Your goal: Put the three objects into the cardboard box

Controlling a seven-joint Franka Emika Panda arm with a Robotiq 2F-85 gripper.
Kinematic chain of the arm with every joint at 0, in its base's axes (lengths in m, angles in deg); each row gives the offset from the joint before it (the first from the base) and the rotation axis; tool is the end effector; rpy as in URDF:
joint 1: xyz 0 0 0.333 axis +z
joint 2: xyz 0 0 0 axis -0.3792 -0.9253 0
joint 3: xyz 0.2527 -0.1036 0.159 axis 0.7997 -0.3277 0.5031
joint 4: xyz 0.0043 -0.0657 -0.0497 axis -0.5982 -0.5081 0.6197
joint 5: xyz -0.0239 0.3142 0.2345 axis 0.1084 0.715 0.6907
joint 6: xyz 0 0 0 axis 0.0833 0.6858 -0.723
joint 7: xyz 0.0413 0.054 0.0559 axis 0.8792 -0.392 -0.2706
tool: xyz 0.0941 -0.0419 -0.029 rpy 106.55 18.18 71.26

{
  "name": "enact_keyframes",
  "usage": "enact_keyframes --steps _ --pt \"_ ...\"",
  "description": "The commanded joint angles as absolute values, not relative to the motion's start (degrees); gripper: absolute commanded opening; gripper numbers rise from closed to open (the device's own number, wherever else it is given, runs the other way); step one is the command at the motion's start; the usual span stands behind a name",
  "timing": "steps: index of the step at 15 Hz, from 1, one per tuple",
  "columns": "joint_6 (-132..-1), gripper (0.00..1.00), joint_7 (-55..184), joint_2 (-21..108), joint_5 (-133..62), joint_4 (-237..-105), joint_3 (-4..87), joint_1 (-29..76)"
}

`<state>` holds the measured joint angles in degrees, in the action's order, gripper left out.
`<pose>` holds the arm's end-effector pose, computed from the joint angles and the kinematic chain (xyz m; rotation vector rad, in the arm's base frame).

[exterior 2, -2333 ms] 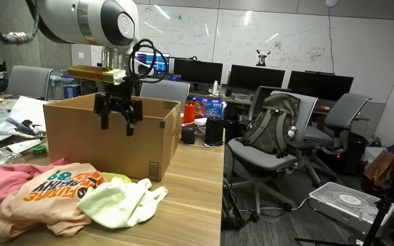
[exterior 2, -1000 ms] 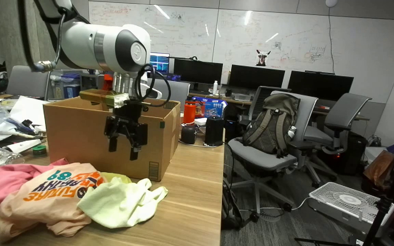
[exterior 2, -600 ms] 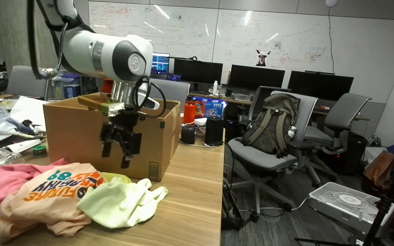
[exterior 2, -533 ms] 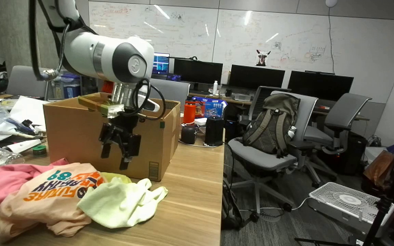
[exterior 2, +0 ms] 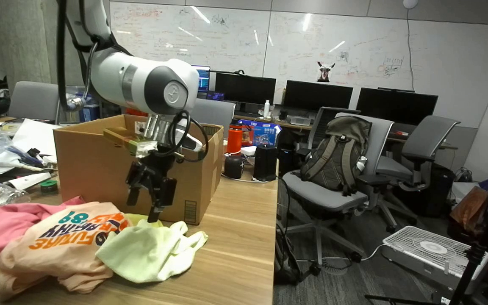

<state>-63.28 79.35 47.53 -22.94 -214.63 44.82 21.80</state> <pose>0.4723 -0.0088 0.2124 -2.9620 0.7321 0.4726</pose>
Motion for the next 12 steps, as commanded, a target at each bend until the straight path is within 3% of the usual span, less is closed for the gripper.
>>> enact_keyframes --steps 1,12 --pt "-62.05 1.0 77.31 46.19 -21.79 -213.31 44.74 21.68" --pt "-57.66 1.0 63.68 44.14 -13.67 -212.32 47.54 21.05"
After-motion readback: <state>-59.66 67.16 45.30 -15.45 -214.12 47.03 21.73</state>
